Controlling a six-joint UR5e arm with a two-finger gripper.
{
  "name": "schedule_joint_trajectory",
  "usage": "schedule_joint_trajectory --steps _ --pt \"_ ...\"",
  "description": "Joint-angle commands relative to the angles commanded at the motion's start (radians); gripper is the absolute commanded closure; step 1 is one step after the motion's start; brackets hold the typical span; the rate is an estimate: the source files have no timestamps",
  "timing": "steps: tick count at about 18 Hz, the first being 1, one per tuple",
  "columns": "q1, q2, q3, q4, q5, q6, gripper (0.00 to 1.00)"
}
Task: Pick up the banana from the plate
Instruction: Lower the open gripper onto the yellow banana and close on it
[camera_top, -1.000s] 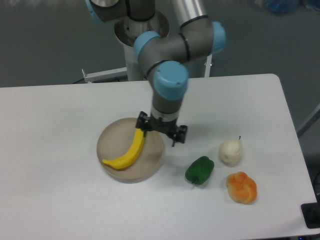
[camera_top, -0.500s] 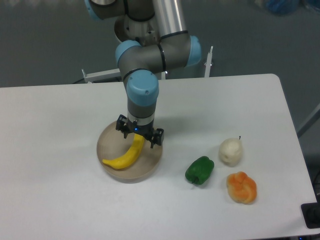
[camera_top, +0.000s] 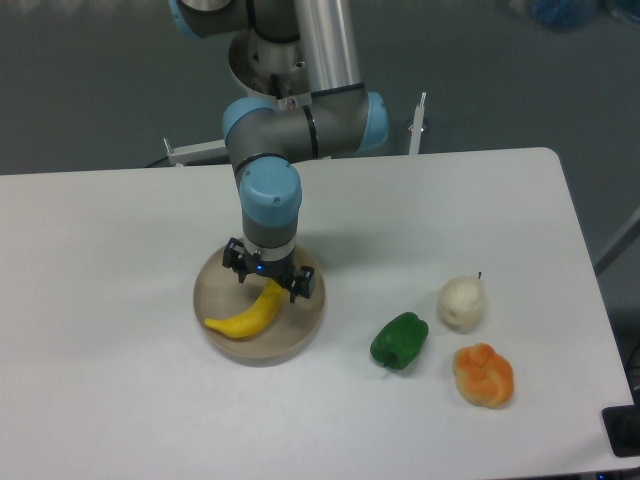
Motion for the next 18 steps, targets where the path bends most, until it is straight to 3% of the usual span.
schedule_joint_trajectory --steps 3,5,10,18 --pt "-0.009 -0.015 0.009 -0.002 0.015 0.002 0.49" --pt "-0.009 -0.015 0.011 -0.002 0.014 0.003 0.61" --pt "-0.009 -0.011 0.012 -0.003 0.012 0.003 0.67" --pt "0.021 0.032 0.047 -0.011 0.014 0.02 0.69"
